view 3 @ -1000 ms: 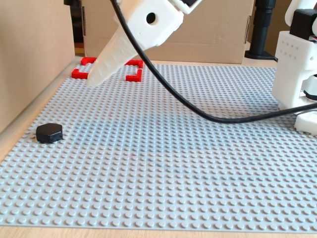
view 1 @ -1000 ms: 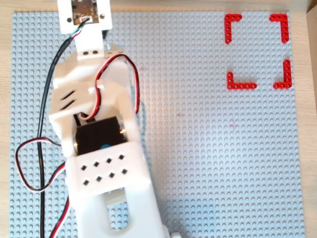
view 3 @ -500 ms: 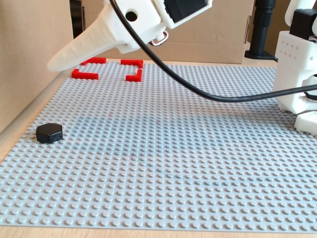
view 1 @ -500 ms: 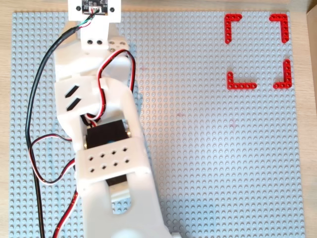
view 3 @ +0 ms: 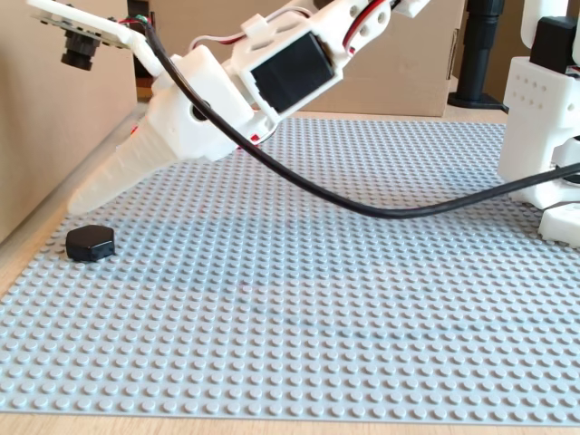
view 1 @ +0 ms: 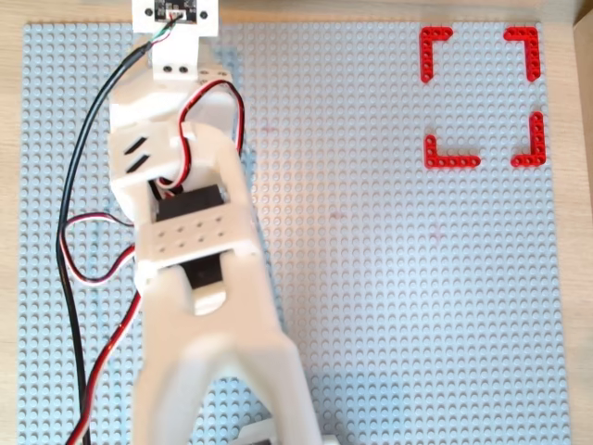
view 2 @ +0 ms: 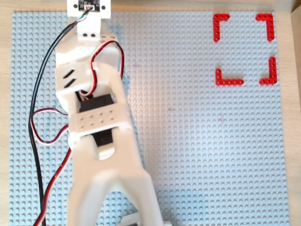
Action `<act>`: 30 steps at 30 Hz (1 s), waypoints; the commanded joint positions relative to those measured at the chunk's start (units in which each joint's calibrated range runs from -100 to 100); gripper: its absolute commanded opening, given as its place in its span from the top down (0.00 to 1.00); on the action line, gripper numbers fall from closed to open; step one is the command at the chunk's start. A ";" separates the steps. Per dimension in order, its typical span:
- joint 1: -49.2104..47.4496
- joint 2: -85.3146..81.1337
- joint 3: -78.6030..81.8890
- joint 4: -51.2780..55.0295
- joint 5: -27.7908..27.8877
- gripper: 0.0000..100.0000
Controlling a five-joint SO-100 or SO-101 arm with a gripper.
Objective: Grab the Lego and store it in red box
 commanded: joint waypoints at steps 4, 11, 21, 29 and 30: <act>0.07 1.45 -7.74 9.12 0.27 0.86; 0.00 2.47 -9.20 10.52 0.33 0.86; 0.00 3.06 -12.29 15.70 0.33 0.79; -1.04 3.06 -13.84 19.91 0.38 0.79; -1.04 3.06 -14.29 20.61 0.38 0.79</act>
